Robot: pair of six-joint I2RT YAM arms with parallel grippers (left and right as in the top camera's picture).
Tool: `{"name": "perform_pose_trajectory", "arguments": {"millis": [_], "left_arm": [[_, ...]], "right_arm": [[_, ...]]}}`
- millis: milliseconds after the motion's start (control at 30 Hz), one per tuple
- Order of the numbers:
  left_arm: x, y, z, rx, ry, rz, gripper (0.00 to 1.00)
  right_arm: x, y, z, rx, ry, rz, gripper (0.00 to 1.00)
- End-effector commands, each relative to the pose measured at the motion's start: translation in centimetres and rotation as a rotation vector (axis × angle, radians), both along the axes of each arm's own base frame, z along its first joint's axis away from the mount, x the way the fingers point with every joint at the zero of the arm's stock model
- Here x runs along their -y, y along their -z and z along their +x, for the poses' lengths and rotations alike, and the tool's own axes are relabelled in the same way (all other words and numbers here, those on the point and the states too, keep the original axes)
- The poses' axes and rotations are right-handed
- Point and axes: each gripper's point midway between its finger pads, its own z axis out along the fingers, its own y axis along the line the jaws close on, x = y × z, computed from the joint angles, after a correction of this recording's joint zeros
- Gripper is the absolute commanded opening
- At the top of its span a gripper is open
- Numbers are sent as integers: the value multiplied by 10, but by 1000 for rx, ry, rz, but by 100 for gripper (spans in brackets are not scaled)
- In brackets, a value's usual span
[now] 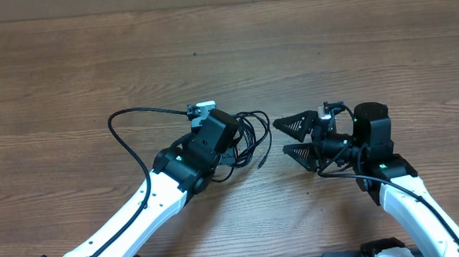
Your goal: Untangle cables
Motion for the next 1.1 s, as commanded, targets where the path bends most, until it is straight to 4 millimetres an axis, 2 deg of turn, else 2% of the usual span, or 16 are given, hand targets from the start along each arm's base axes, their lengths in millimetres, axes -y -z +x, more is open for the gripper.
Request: {"name": "perform_pose_trajectory", "arguments": {"millis": [0, 200, 333, 467, 633, 767, 833, 900, 933, 1000, 1067], "left_arm": [[-3, -3, 5, 19, -3, 17, 4], [-2, -3, 5, 21, -3, 17, 4], [-3, -3, 6, 24, -6, 19, 4], [-3, -4, 7, 32, -11, 20, 4], [-5, -5, 9, 43, -24, 22, 4], [-3, -6, 9, 39, -53, -7, 4], [-4, -6, 9, 38, -58, -9, 4], [-4, -6, 9, 38, -57, -10, 4], [-3, -5, 9, 36, -55, -13, 4], [0, -5, 8, 30, -47, -24, 4], [7, -5, 6, 15, -24, -58, 4]], "right_arm": [[-3, -7, 0, 47, -24, -4, 100], [-12, -7, -8, 47, -65, 2, 100], [-38, -1, -22, 51, -122, -39, 100], [-54, 6, -28, 7, -100, -72, 100], [-62, 10, -31, -22, -73, -92, 100], [-59, 16, -23, -5, -11, -142, 99], [-53, 19, -14, 9, 45, -176, 93], [-46, 21, -4, 26, 104, -205, 81], [-44, 20, 0, 40, 124, -210, 71], [-43, 15, 7, 72, 152, -208, 64], [-41, 11, 12, 77, 185, -197, 63]]}}
